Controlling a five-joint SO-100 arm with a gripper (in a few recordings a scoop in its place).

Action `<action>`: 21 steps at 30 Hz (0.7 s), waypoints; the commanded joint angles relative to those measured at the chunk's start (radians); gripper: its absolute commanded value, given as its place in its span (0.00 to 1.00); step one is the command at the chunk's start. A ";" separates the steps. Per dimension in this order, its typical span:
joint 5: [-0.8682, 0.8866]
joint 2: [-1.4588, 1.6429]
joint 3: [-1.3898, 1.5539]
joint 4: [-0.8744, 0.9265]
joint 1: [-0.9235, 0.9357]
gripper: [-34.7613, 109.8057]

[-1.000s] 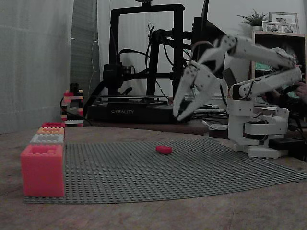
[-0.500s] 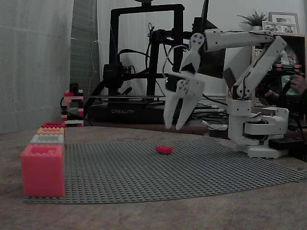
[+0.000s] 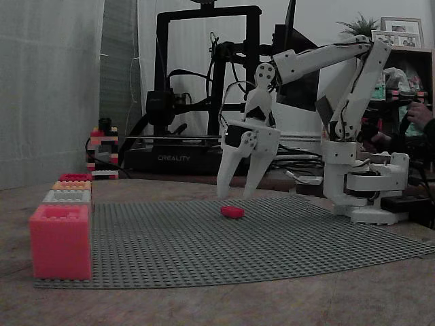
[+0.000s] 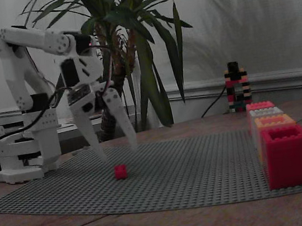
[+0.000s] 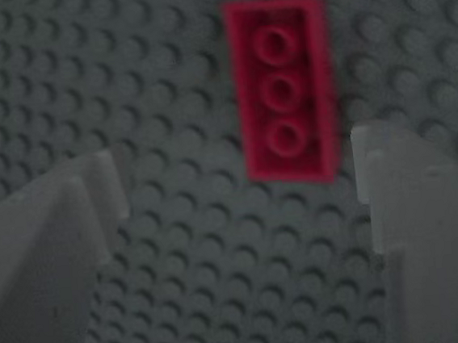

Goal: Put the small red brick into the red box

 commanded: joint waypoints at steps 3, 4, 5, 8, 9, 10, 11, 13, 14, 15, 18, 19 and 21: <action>-0.025 -0.026 -0.072 -0.038 0.032 0.43; -0.028 -0.034 -0.074 -0.043 0.035 0.43; -0.029 -0.041 -0.074 -0.049 0.038 0.43; -0.037 -0.069 -0.074 -0.061 0.044 0.43; -0.040 -0.078 -0.074 -0.066 0.046 0.43; -0.041 -0.086 -0.074 -0.069 0.049 0.43; -0.041 -0.092 -0.074 -0.072 0.051 0.43; -0.044 -0.104 -0.074 -0.077 0.055 0.43; -0.048 -0.110 -0.072 -0.080 0.055 0.42; -0.048 -0.117 -0.072 -0.080 0.057 0.42; -0.048 -0.127 -0.063 -0.098 0.057 0.41; -0.046 -0.129 -0.058 -0.107 0.057 0.40; -0.040 -0.129 -0.055 -0.114 0.057 0.34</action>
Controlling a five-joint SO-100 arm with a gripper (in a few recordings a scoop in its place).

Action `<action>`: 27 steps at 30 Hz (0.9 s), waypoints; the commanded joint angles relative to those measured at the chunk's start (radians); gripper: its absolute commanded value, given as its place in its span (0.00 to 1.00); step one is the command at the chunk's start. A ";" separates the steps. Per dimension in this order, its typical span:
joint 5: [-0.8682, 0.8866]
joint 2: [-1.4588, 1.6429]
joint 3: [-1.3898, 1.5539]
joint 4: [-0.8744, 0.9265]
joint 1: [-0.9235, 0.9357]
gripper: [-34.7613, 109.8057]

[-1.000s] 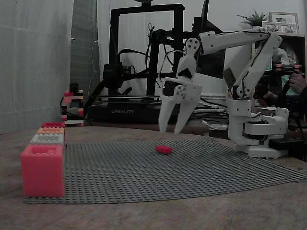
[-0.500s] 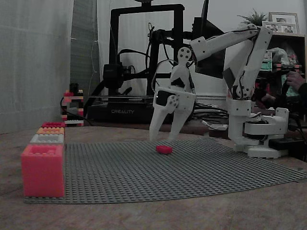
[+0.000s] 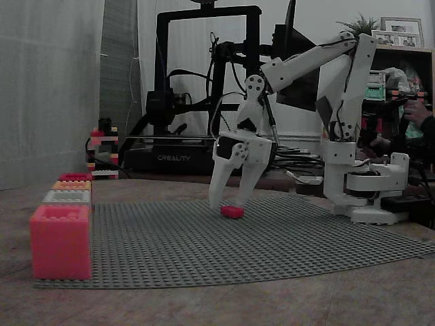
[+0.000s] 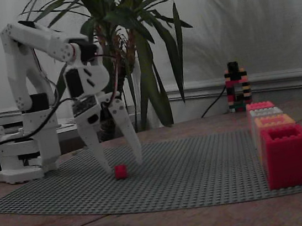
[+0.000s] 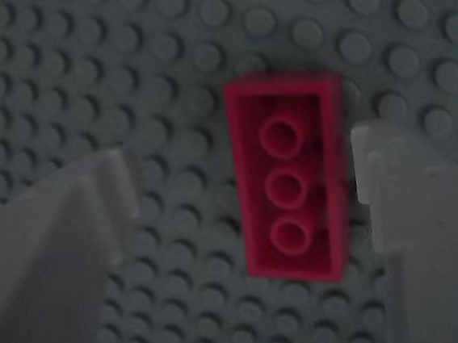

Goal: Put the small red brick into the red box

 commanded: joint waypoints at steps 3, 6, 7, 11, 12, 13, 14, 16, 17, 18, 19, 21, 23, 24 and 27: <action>-0.003 0.008 -0.028 -0.006 0.020 0.26; 0.002 0.002 -0.029 -0.011 0.020 0.24; 0.003 0.000 -0.029 -0.011 0.020 0.24; 0.015 -0.003 -0.029 -0.015 0.020 0.24; 0.025 -0.003 -0.031 -0.026 0.020 0.24; 0.040 -0.003 -0.037 -0.041 0.020 0.24; 0.055 -0.003 -0.051 -0.048 0.020 0.24; 0.103 -0.006 -0.106 -0.048 0.020 0.24; 0.130 -0.009 -0.143 -0.046 0.020 0.24; 0.156 -0.012 -0.184 -0.043 0.020 0.24; 0.190 -0.018 -0.227 -0.043 0.020 0.24; 0.256 -0.040 -0.318 -0.058 0.025 0.24; 0.313 -0.063 -0.390 -0.112 0.028 0.24; 0.334 -0.078 -0.423 -0.147 0.028 0.24; 0.397 -0.137 -0.525 -0.264 0.034 0.24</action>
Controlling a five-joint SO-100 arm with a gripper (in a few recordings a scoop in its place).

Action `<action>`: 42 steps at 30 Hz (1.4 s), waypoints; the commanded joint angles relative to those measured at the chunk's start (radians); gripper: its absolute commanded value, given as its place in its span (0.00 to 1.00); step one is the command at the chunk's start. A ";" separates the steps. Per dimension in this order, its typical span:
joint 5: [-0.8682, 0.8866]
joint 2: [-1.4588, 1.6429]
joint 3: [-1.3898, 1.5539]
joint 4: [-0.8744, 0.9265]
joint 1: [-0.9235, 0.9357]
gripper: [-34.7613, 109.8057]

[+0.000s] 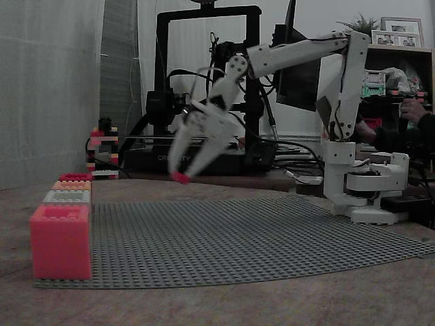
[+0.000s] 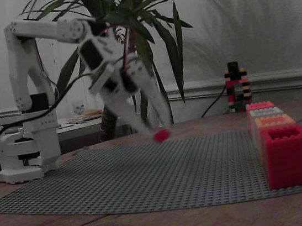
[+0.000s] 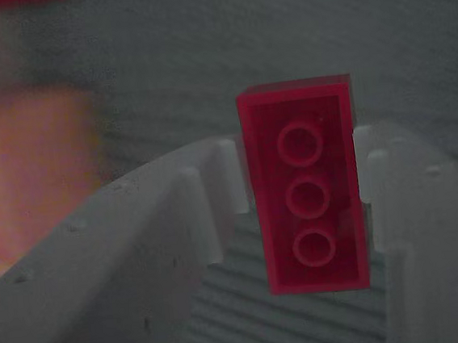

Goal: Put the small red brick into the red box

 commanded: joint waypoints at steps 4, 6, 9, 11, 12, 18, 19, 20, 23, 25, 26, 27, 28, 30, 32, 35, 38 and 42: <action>0.114 -0.089 -0.253 -0.287 0.023 0.24; 0.132 -0.144 -0.319 -0.336 0.023 0.24; 0.178 -0.229 -0.451 -0.328 0.023 0.24; 0.206 -0.288 -0.541 -0.307 0.025 0.24; 0.216 -0.319 -0.580 -0.304 0.026 0.24; 0.284 -0.486 -0.801 -0.222 0.034 0.24; 0.293 -0.511 -0.828 -0.210 0.035 0.24; 0.304 -0.534 -0.850 -0.204 0.038 0.24; 0.308 -0.597 -0.896 -0.199 0.041 0.24; 0.302 -0.638 -0.930 -0.199 0.041 0.24; 0.307 -0.657 -0.948 -0.198 0.044 0.24; 0.307 -0.675 -0.966 -0.195 0.044 0.24; 0.302 -0.692 -0.986 -0.189 0.044 0.24; 0.301 -0.718 -1.017 -0.173 0.044 0.24; 0.301 -0.746 -1.049 -0.155 0.043 0.25; 0.299 -0.792 -1.103 -0.146 0.043 0.27; 0.284 -0.818 -1.127 -0.137 0.044 0.31; 0.272 -0.828 -1.127 -0.130 0.043 0.31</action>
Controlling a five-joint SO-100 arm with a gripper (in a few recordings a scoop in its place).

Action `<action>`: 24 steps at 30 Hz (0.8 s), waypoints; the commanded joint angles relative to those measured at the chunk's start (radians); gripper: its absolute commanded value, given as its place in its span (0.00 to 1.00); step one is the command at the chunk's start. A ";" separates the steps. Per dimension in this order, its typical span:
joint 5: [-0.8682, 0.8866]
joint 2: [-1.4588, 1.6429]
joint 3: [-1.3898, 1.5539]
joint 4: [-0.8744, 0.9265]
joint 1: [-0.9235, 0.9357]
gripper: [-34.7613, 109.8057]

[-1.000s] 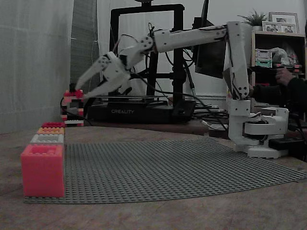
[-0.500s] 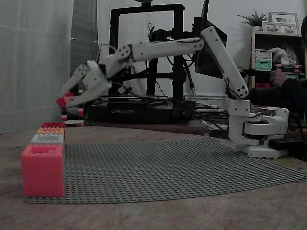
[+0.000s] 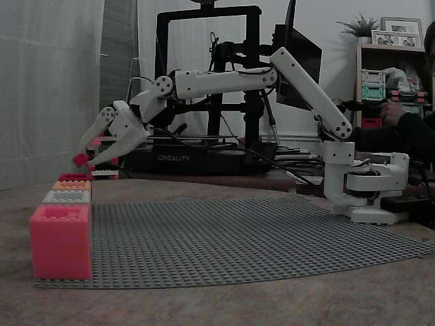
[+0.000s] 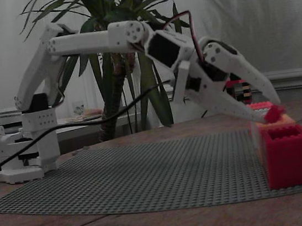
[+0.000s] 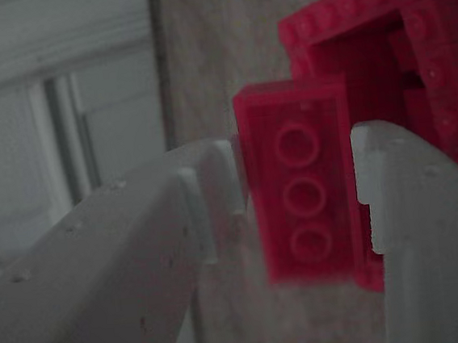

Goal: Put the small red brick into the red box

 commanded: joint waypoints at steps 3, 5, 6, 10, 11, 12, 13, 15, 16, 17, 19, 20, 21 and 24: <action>-0.035 0.041 -0.091 0.017 0.009 0.33; -0.049 0.035 -0.103 0.028 0.009 0.33; -0.055 0.034 -0.106 0.031 0.009 0.32; -0.048 0.067 -0.092 0.040 0.009 0.24; -0.046 0.089 -0.084 0.052 0.009 0.24; -0.040 0.118 -0.075 0.067 0.006 0.24; -0.034 0.152 -0.060 0.083 0.005 0.24; -0.029 0.249 0.011 0.094 -0.003 0.24; -0.035 0.308 0.061 0.095 -0.009 0.24; -0.041 0.373 0.120 0.094 -0.017 0.24; -0.058 0.509 0.253 0.092 -0.035 0.24; -0.067 0.583 0.330 0.092 -0.044 0.24; -0.071 0.660 0.411 0.094 -0.055 0.24; -0.075 0.848 0.618 0.178 -0.081 0.24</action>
